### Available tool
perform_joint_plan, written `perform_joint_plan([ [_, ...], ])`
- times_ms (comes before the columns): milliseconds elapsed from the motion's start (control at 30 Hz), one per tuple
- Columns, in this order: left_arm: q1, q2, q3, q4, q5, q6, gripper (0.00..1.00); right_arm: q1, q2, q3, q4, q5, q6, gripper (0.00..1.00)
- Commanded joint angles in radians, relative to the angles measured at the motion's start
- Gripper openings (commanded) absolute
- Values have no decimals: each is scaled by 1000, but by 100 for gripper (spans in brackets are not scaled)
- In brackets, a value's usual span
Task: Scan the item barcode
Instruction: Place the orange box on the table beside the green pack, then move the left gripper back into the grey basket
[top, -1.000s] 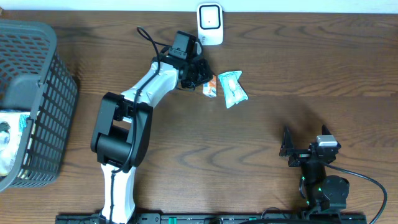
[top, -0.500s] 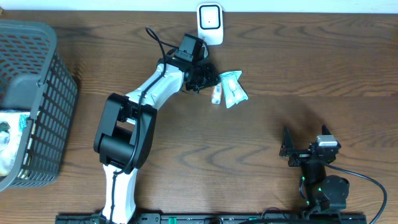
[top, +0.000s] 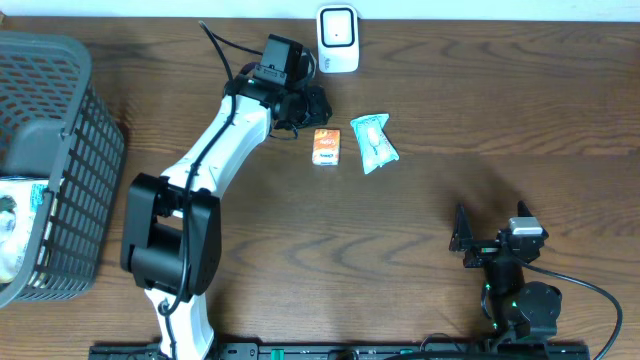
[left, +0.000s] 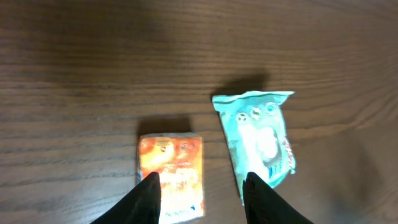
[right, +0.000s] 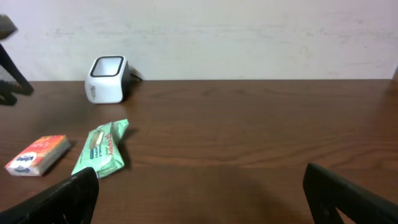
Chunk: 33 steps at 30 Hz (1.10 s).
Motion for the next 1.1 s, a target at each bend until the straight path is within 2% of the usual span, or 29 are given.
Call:
perform_joint_plan([
  [0,-2,5,16,-32,-50,28,42,-6,-2,-2,-4,0,7,99],
  [200,-2,15,15,-114,-164,28,41,-6,-2,-2,-4,0,7,99],
  [433,-16,87,-18,-128,-166,27,41,-6,-2,-2,-4,0,7,99],
  [567,-33,132,-18,-107,-141,24,41,-6,-2,-2,-4,0,7,99],
  [733,-59,164,-18,-39,-30,23,41,-6,-2,-2,-4,0,7,99],
  [1067,-130,175,-18,12,-30,-22,41,-6,-2,-2,-4,0,7,99],
])
